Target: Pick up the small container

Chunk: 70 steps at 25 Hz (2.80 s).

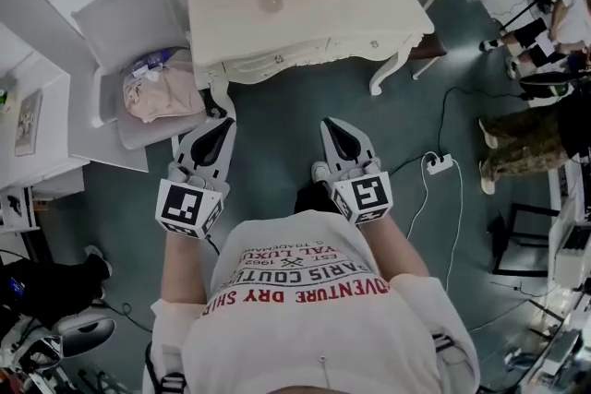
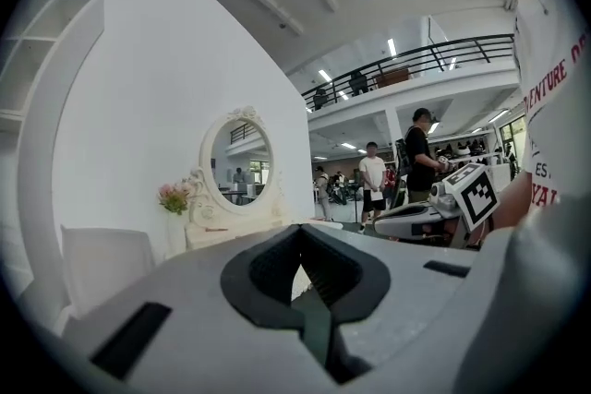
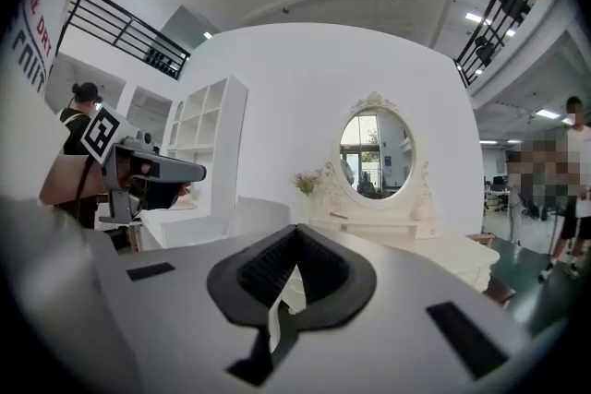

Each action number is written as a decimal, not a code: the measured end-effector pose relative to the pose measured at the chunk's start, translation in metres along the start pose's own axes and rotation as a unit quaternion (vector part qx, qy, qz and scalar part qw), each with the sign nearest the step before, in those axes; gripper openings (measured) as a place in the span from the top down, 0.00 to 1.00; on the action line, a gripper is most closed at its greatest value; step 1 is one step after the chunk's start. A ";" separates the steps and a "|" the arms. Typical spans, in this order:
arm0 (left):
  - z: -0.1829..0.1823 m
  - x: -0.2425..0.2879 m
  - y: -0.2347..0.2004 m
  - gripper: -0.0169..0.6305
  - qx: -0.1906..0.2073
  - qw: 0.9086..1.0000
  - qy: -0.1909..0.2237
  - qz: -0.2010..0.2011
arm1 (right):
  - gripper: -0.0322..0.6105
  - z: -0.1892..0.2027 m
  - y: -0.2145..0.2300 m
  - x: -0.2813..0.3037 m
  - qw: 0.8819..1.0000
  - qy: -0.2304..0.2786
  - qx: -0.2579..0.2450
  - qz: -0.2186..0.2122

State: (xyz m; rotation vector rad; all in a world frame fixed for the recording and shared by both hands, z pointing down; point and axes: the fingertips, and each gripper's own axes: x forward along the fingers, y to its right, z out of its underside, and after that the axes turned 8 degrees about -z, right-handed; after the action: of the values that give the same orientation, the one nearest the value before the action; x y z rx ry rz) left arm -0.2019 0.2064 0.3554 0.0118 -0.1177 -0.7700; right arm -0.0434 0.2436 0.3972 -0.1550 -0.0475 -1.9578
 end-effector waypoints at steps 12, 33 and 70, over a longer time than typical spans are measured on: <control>-0.029 0.187 0.005 0.96 -0.016 0.994 -0.002 -0.108 | 0.95 -0.033 0.188 0.100 0.991 0.011 -0.034 -0.128; 0.032 0.392 -0.095 0.96 -0.065 0.984 -0.045 -0.159 | 0.95 -0.015 0.322 0.283 0.983 -0.001 0.002 -0.185; 0.182 0.598 -0.196 0.66 -0.050 0.989 -0.130 -0.052 | 0.95 0.054 0.388 0.476 0.979 -0.068 0.025 -0.190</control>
State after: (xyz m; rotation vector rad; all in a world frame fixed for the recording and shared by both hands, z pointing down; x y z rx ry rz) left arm 0.0679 -0.3440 0.5867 -0.1801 -0.3271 -0.8788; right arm 0.1414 -0.3359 0.4976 -0.2632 -0.2313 -2.3231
